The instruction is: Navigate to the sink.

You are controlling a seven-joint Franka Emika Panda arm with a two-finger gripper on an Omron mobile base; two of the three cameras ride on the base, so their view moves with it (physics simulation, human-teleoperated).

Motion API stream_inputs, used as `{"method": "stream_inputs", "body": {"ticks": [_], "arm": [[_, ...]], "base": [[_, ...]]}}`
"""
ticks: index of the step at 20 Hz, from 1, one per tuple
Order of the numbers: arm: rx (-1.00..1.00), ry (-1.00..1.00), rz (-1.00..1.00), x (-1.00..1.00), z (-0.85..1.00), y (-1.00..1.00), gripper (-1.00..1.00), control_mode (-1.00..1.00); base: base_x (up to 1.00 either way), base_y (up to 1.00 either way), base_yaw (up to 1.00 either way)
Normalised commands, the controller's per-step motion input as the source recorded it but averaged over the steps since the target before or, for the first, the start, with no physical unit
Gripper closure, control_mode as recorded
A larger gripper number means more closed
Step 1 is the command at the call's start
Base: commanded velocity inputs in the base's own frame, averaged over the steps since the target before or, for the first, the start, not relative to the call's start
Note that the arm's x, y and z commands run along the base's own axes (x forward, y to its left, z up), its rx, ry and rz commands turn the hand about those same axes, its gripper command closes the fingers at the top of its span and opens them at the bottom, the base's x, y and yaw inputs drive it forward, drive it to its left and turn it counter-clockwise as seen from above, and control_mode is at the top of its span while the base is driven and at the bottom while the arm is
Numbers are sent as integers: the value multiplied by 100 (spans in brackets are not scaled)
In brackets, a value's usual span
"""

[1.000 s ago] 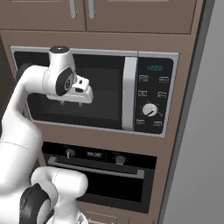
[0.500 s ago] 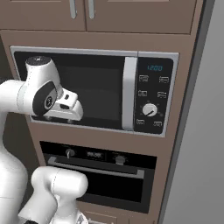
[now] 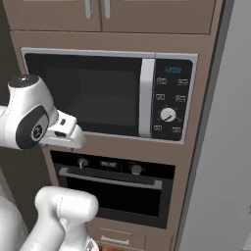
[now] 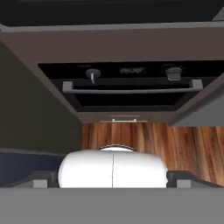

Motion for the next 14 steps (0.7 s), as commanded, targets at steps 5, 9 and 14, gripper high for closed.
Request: {"method": "stream_inputs", "body": {"ticks": [5,9,14], "arm": [[0,0,0,0,0,0,-100,100],[0,0,0,0,0,0,-100,100],[0,0,0,0,0,0,-100,100]], "base": [[-43,-14,-69],[-3,0,-100],[-3,0,-100]]}}
